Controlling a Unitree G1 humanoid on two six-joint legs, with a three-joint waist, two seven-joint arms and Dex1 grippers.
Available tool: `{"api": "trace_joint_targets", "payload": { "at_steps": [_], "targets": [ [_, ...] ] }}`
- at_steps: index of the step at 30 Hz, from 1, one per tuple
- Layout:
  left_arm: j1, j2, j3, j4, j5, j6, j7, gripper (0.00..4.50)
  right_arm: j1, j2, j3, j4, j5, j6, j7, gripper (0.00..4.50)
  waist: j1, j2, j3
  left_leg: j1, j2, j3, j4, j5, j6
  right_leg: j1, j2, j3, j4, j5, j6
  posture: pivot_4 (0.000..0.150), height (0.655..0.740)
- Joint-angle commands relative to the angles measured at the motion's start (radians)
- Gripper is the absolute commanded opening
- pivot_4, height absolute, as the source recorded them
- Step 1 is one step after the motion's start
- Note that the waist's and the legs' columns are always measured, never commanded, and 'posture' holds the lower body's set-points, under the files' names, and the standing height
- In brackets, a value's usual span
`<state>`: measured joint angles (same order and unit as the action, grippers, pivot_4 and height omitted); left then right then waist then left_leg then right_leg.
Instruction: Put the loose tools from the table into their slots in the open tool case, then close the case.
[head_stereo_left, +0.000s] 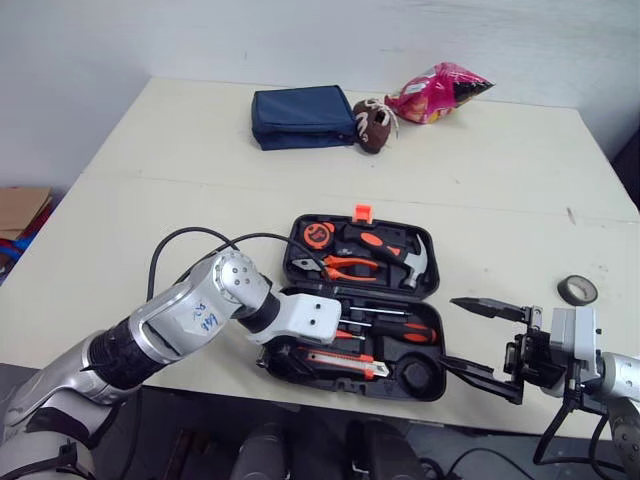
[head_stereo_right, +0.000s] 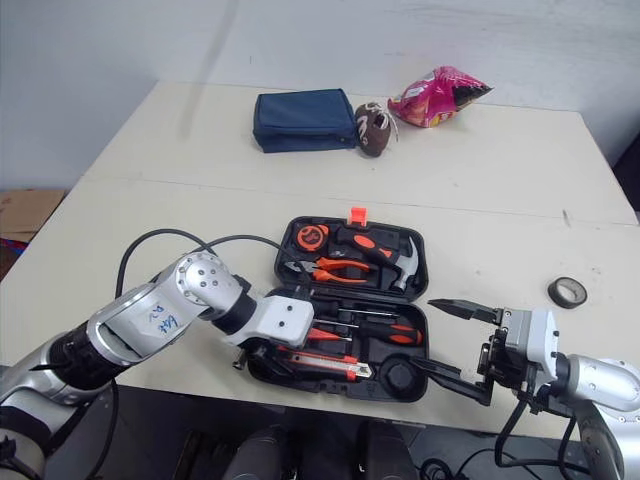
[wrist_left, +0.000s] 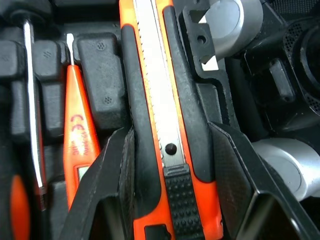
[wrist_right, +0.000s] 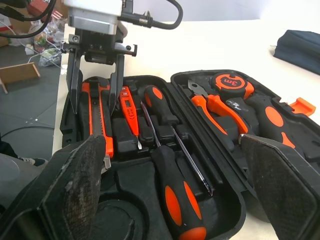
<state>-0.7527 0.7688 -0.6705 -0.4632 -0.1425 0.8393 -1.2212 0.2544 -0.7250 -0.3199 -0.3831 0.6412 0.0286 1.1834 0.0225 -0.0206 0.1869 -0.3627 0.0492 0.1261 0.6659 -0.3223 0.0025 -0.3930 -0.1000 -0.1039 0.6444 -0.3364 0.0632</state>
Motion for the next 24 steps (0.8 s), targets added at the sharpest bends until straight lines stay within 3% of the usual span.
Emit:
{"api": "trace_joint_targets", "payload": {
  "at_steps": [1,7,11,13,20,22,23,24],
  "targets": [
    [0.004,-0.026,0.002,-0.026,0.015,0.025,0.04,1.48,0.009,-0.001,-0.013,-0.029,0.011,0.01,-0.009,4.5,0.001,0.0,0.0,-0.001,0.0,0.0,0.0,0.0,0.0,0.0,0.0,0.0,0.0,0.0,0.0,0.15,0.74],
    [0.01,-0.018,0.003,-0.028,0.011,0.028,0.036,1.48,0.006,-0.004,-0.013,-0.04,0.017,0.031,-0.016,4.5,0.001,0.0,0.0,-0.001,0.0,-0.001,0.001,0.0,0.0,0.0,0.0,-0.001,0.0,0.0,0.0,0.15,0.74],
    [0.011,-0.047,0.039,-0.01,0.008,-0.047,0.048,3.35,0.004,-0.003,-0.011,-0.042,0.02,0.046,-0.017,4.5,0.001,0.0,0.0,-0.001,0.0,-0.001,0.002,0.0,0.0,0.0,0.0,-0.001,0.001,0.0,0.0,0.15,0.74],
    [-0.01,-0.041,0.084,-0.023,-0.022,-0.068,0.019,3.87,0.013,-0.012,-0.005,-0.044,0.032,0.076,-0.014,4.5,0.003,0.0,0.0,-0.001,-0.001,-0.002,0.002,0.0,0.001,0.0,-0.001,-0.001,0.001,0.0,0.0,0.15,0.74],
    [-0.013,-0.04,0.204,-0.095,-0.201,-0.073,-0.082,3.87,0.07,-0.007,-0.008,-0.024,0.026,0.089,0.023,4.5,0.001,0.0,0.0,-0.005,0.0,-0.004,0.003,0.0,0.001,-0.001,0.0,-0.004,0.0,0.0,0.0,0.15,0.74],
    [0.039,-0.069,0.235,-0.049,-0.171,-0.231,-0.051,3.87,0.074,0.002,-0.002,0.003,0.011,0.065,0.038,4.5,0.0,0.001,0.0,-0.005,0.0,-0.004,0.004,0.0,0.001,0.0,0.0,-0.004,0.0,0.0,0.0,0.15,0.74],
    [0.074,-0.102,0.262,-0.015,-0.169,-0.329,-0.036,3.33,0.07,0.007,-0.001,0.014,0.007,0.056,0.041,4.5,-0.001,0.001,-0.001,-0.004,0.0,-0.004,0.005,0.0,0.001,0.0,0.0,-0.003,0.0,0.0,0.001,0.15,0.74],
    [0.1,-0.126,0.282,0.01,-0.169,-0.399,-0.029,3.1,0.067,0.011,-0.001,0.022,0.003,0.049,0.043,4.5,-0.002,0.001,-0.001,-0.003,0.0,-0.004,0.005,0.0,0.001,0.001,0.0,-0.003,0.001,0.0,0.001,0.15,0.74]
  ]
}}
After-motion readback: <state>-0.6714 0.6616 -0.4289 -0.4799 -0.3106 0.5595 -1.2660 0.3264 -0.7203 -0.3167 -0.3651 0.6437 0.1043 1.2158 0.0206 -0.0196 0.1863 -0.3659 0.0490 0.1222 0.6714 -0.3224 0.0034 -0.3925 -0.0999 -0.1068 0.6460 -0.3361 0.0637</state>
